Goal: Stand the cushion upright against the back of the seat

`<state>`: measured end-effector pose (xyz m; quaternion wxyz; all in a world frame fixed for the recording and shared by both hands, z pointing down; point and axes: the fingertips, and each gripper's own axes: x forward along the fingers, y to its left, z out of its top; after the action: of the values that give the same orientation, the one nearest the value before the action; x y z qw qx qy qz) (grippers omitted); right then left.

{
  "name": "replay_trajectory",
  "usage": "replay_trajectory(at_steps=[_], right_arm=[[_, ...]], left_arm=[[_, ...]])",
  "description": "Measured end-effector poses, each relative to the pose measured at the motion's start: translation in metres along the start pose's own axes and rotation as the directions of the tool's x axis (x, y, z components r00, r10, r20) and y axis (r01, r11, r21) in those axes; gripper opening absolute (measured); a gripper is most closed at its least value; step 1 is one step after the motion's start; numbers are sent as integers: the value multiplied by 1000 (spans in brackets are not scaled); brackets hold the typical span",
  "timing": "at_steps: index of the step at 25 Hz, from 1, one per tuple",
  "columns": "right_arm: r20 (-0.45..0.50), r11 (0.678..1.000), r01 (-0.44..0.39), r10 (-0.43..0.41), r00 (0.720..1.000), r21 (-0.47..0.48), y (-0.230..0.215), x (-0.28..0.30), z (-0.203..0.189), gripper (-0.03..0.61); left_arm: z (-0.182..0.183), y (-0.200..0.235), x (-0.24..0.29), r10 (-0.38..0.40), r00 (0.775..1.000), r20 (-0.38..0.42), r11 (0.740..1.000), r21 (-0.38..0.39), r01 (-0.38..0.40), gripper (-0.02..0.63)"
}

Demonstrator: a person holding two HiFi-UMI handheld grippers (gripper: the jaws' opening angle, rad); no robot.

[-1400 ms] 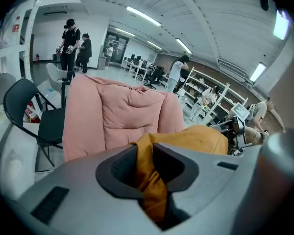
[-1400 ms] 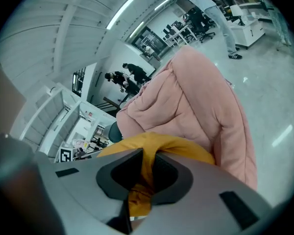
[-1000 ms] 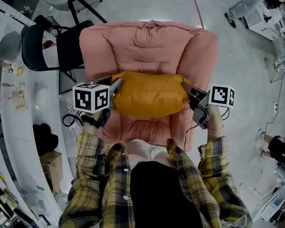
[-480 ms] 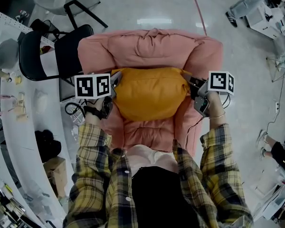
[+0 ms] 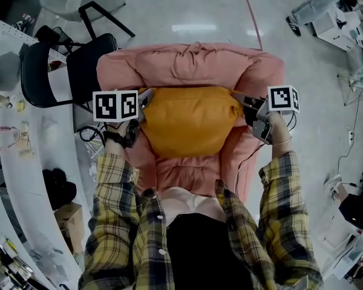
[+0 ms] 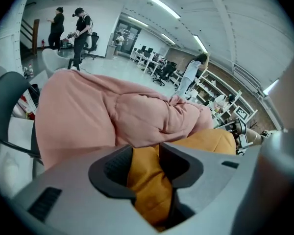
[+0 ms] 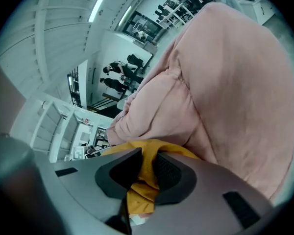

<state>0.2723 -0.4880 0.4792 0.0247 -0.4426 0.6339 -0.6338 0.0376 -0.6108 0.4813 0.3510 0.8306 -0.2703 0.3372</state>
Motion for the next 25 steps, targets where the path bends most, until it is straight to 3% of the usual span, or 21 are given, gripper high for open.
replay_trajectory(at_steps=[7, 12, 17, 25], right_arm=[[3, 998, -34, 34, 999, 50, -6, -19, -4, 89], [-19, 1000, -20, 20, 1000, 16, -9, -34, -5, 106], [-15, 1000, -10, 10, 1000, 0, -3, -49, -3, 114], [-21, 994, 59, -61, 998, -87, 7, -69, -5, 114]], left_arm=[[11, -7, -5, 63, 998, -7, 985, 163, -61, 167], [7, -13, -5, 58, 998, -11, 985, 166, -55, 167], [10, -17, -12, 94, 996, -4, 972, 217, -91, 167], [36, -26, -43, 126, 986, 110, 954, 259, -151, 166]])
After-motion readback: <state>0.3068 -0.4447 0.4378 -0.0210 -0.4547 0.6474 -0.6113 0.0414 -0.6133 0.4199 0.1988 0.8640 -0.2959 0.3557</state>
